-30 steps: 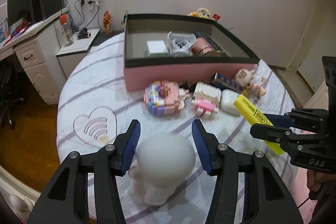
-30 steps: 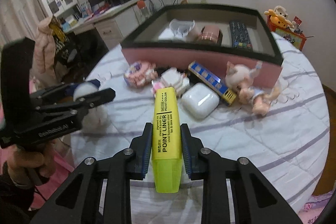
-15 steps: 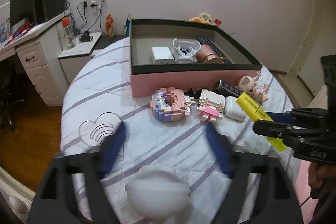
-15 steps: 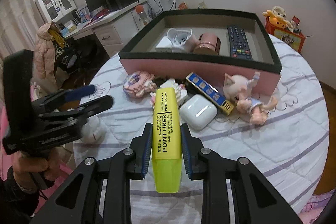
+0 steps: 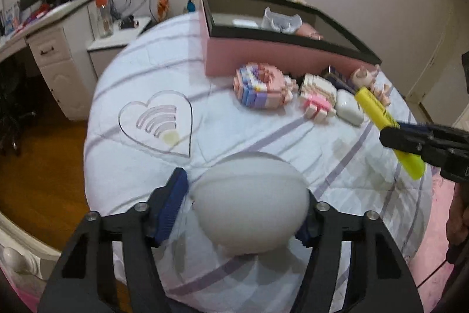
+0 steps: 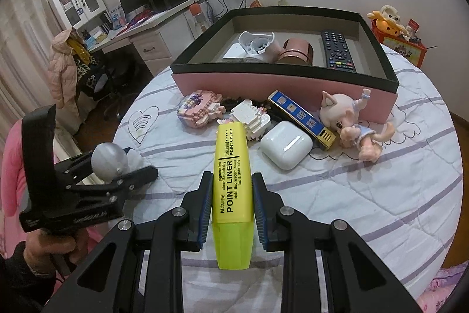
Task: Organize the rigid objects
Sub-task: 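Lower the toy figure and highlighter into the pink box and release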
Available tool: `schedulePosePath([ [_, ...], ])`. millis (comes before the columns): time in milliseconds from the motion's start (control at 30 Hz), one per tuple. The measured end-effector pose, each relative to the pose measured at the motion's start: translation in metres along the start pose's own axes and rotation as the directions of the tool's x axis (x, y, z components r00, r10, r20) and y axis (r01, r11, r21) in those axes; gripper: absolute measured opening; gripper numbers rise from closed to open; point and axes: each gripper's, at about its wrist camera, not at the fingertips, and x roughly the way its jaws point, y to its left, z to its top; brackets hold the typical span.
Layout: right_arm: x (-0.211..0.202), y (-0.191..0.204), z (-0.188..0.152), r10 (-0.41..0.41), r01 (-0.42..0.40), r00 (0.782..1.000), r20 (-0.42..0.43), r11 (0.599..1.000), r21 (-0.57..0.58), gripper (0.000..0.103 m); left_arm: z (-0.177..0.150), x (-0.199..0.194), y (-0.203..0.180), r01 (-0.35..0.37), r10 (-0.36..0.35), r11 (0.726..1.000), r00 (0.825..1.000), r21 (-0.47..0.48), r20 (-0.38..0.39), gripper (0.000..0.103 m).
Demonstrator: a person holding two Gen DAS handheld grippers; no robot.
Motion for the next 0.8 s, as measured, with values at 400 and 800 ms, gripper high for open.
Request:
schedulePosePath([
  [400, -0.009, -0.003, 0.009, -0.013, 0.013, 1.000, 0.023, 1.000, 0.008, 0.027, 0.031, -0.020, -0.008, 0.024, -0.026, 0.999, 0.997, 0.022, 0.071, 0.055],
  [800, -0.021, -0.048, 0.119, -0.081, 0.077, 0.991, 0.104, 0.996, 0.043, 0.027, 0.166, 0.003, -0.032, 0.019, -0.034, 0.994, 0.989, 0.110, 0.141, 0.055],
])
